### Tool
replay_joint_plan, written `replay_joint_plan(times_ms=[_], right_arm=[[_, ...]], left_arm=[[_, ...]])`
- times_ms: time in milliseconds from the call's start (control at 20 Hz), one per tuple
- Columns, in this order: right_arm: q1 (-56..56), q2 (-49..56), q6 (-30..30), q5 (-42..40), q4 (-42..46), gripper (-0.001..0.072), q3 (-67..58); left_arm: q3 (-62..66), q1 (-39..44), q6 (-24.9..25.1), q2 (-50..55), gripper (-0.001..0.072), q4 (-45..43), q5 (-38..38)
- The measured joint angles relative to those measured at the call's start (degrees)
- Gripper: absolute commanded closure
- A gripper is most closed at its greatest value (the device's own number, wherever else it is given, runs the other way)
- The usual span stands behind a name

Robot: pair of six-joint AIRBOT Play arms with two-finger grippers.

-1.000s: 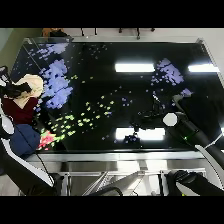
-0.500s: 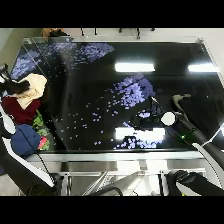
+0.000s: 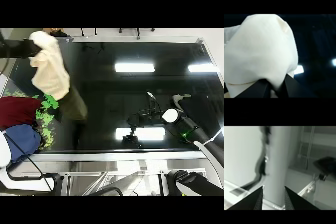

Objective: Fold the shirts.

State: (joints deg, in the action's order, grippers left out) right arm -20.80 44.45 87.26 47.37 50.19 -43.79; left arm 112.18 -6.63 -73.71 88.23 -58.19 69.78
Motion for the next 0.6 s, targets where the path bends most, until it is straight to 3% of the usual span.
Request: replay_joint_plan(times_ms=[150,350,400,450,600], right_arm=[[2.9,-1.6,-2.0,1.5,-0.3,0.041,-2.3],[6.9,-3.2,-3.0,5.4,-0.3,0.04,-3.6],[7.6,-3.4,-3.1,6.6,-0.4,0.0262,-3.8],[8.2,-3.5,-3.2,7.4,-0.3,0.016,-3.9],[9.9,-4.0,-3.4,9.1,-0.4,0.0158,-4.2]], left_arm=[[-7.2,10.0,-1.6,-4.5,0.0692,0.5,3.4],[-19.1,22.2,-3.3,-5.8,0.0662,0.6,0.1],[-21.7,24.8,-3.4,-5.4,0.0214,0.7,-1.7],[-23.2,26.6,-3.5,-4.9,0.0016,0.8,-2.9],[-25.7,28.8,-5.5,-3.8,0.0021,0.8,-2.9]])
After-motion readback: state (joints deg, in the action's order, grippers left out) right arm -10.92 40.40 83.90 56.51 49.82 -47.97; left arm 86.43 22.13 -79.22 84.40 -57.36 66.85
